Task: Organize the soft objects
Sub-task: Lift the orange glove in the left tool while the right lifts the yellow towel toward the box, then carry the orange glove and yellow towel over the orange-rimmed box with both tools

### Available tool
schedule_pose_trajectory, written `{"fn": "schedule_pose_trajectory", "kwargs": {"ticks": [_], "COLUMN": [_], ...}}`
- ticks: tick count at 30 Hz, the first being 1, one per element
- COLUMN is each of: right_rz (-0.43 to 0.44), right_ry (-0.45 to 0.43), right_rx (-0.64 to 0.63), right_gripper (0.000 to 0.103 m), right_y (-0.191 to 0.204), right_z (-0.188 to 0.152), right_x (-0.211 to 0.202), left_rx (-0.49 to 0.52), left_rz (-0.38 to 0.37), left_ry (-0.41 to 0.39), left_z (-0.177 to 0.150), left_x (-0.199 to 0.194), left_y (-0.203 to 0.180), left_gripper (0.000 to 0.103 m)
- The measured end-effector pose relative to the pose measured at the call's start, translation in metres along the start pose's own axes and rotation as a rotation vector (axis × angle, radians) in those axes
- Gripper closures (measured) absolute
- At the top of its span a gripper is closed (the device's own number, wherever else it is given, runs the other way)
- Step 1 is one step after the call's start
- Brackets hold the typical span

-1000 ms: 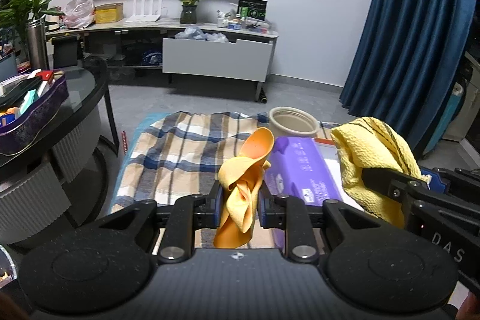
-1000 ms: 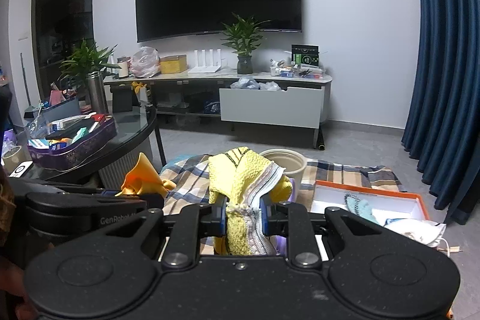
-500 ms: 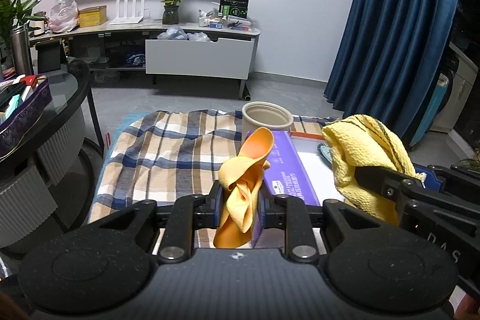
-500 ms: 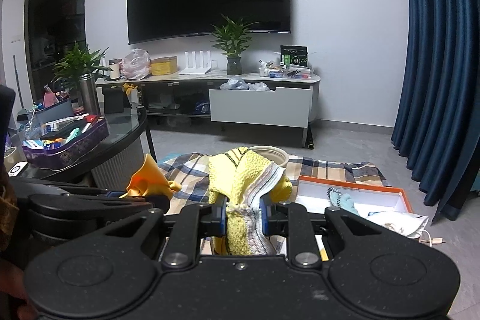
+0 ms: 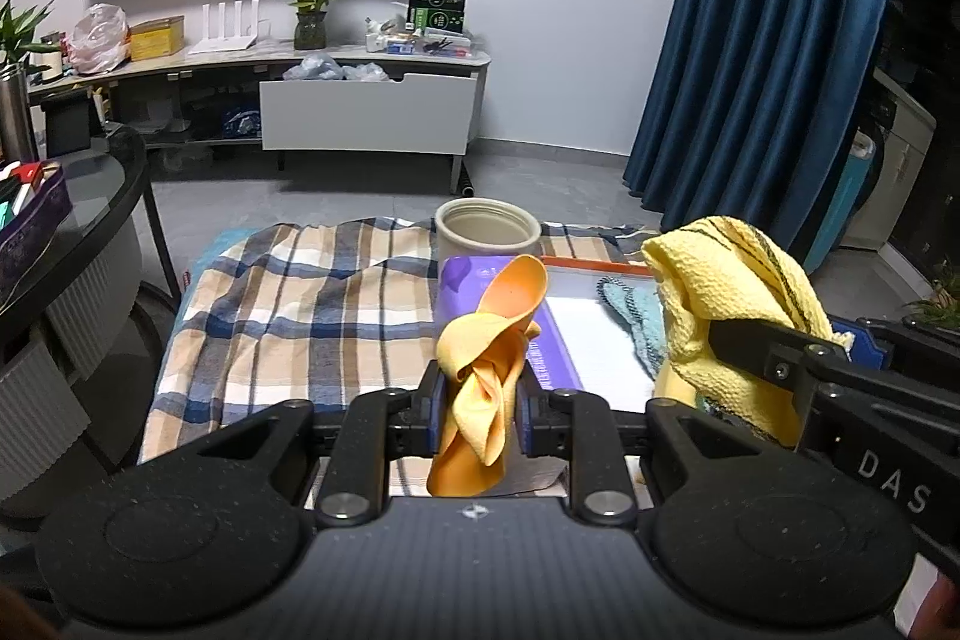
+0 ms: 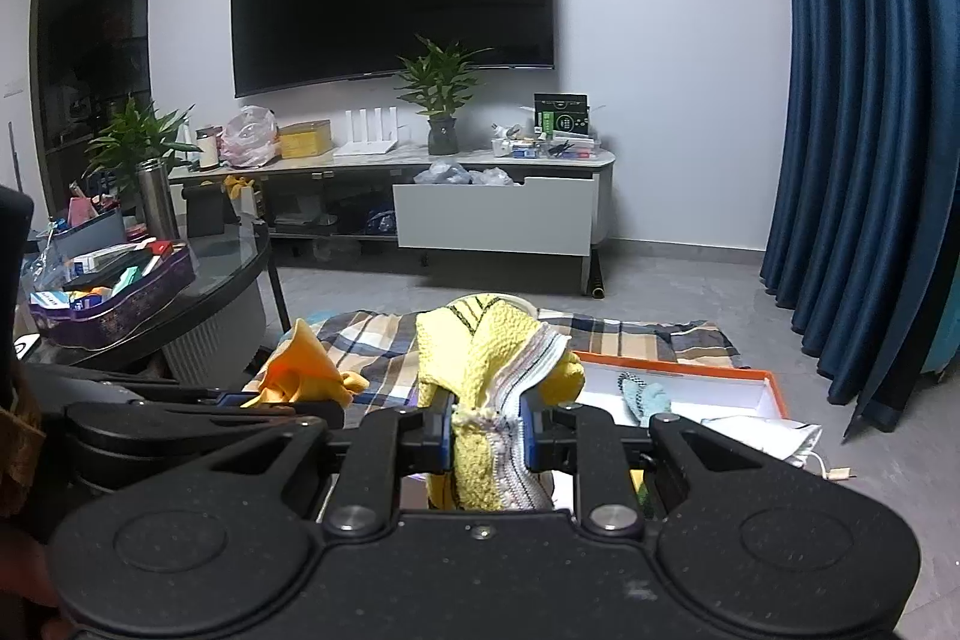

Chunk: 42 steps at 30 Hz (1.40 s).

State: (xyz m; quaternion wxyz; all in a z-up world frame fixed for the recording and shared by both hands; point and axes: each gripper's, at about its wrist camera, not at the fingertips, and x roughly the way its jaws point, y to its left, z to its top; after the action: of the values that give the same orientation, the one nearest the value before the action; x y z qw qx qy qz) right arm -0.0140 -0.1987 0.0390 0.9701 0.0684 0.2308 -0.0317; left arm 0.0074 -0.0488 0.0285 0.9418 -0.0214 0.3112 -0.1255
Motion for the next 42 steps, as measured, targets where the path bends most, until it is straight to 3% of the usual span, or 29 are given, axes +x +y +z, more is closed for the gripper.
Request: {"fn": "schedule_pose_trajectory", "kwargs": {"ticks": [42], "right_rz": [-0.150], "right_ry": [-0.004], "right_rx": [0.089], "right_gripper": [0.078], "right_y": [-0.063], "right_z": [-0.014], "right_x": [-0.022], "left_rx": [0.096], "left_rz": [-0.125], "left_ry": [0.025], "left_z": [0.003], "left_x": [0.024], "left_y": [-0.062], "left_gripper": [0.079]}}
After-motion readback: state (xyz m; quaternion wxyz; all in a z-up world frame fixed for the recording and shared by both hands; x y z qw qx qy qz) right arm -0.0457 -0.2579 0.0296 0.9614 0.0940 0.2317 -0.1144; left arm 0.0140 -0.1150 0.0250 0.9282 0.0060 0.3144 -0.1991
